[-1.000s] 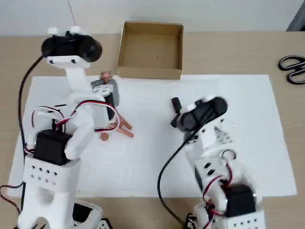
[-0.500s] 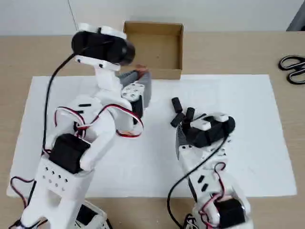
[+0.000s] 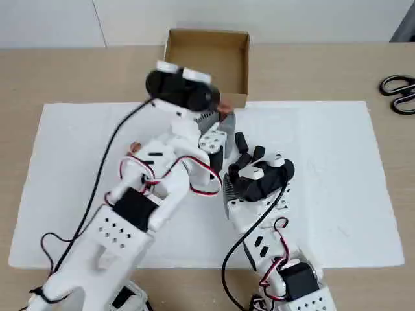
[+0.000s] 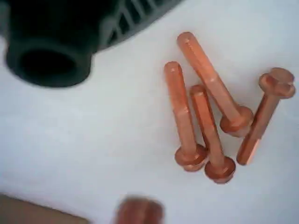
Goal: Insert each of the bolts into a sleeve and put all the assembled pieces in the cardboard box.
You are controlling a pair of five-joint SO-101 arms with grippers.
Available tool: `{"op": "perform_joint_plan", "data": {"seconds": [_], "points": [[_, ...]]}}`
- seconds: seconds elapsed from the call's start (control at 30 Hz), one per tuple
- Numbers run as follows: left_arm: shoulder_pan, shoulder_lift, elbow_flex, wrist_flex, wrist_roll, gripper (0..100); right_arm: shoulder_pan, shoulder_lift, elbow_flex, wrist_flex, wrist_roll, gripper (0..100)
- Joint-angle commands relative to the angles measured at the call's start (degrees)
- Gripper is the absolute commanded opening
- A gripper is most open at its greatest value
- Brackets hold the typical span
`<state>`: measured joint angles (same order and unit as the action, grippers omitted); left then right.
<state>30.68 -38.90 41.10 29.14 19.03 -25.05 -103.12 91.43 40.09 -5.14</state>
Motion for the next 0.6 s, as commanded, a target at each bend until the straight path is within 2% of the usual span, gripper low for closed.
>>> {"op": "perform_joint_plan", "data": {"seconds": [0.0, 0.27, 0.43, 0.57], "points": [[0.09, -1.14, 5.76, -10.9, 0.53, 1, -0.66, -0.48, -0.18, -1.63, -0.44, 0.4], [0.26, -1.14, 11.91, -18.55, 0.79, 1, -0.75, -0.48, -0.18, -1.71, -0.53, 0.4], [0.09, -1.14, 11.82, -18.99, 6.95, 1, -0.75, -0.48, -0.18, -1.71, -0.53, 0.4], [0.35, -1.14, 12.09, -18.81, 7.21, 1, -0.75, -0.48, -0.09, -1.71, -0.53, 0.4]]}}
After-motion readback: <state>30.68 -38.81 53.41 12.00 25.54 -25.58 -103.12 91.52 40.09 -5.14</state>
